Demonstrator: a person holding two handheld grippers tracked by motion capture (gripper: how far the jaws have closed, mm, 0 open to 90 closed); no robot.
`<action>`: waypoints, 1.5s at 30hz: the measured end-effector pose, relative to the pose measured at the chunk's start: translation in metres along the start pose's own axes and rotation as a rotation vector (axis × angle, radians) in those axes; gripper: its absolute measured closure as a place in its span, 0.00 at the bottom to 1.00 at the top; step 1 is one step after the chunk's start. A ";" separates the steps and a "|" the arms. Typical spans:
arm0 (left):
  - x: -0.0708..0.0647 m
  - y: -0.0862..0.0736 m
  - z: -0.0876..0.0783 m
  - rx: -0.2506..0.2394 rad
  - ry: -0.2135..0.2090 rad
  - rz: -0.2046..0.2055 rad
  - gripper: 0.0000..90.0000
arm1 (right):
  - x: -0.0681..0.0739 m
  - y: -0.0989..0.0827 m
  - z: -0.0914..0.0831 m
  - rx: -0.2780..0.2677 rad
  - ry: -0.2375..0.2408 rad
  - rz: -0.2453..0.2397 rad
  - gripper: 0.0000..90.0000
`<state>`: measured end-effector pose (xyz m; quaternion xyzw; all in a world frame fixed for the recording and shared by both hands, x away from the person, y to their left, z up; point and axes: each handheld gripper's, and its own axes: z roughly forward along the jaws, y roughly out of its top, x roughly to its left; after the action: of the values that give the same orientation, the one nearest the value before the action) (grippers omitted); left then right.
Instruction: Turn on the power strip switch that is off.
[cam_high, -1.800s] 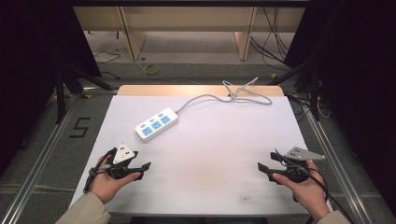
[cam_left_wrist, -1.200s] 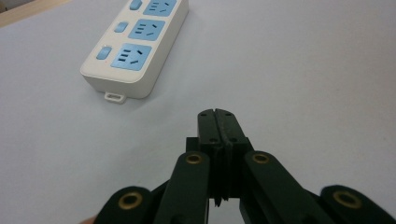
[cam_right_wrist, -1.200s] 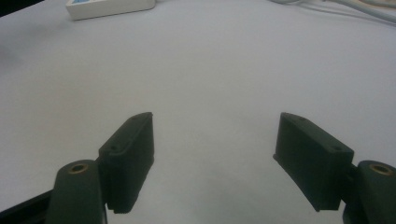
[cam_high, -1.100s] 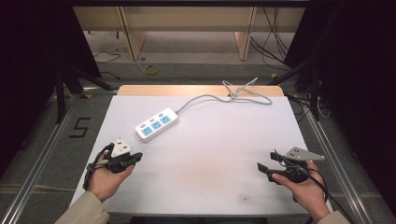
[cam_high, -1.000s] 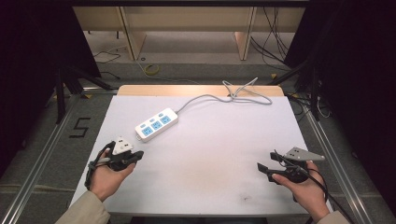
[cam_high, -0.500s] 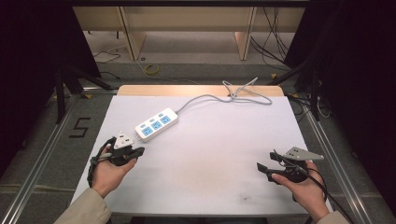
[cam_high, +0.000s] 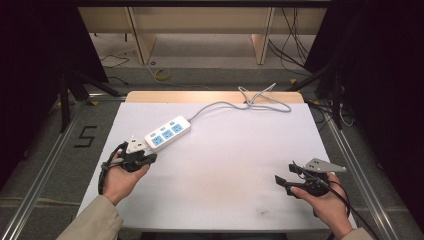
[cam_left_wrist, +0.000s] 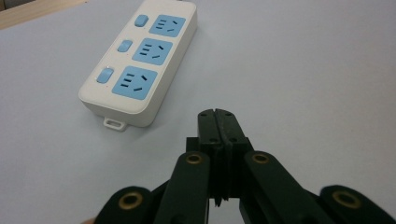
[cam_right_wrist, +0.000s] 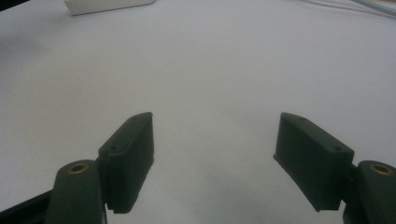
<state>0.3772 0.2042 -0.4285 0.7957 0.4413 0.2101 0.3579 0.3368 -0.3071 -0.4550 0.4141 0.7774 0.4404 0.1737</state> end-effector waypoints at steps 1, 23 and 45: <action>0.000 0.001 0.001 0.002 -0.001 0.000 1.00 | 0.000 0.000 0.000 -0.001 0.000 -0.002 0.32; 0.003 0.014 0.012 0.003 0.020 -0.003 1.00 | -0.001 -0.003 -0.003 0.002 -0.009 0.006 0.32; 0.007 0.027 0.019 -0.008 0.038 -0.005 1.00 | 0.000 -0.003 -0.003 0.005 -0.008 0.006 0.32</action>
<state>0.4079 0.1929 -0.4203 0.7890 0.4490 0.2259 0.3533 0.3340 -0.3094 -0.4556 0.4187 0.7764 0.4376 0.1743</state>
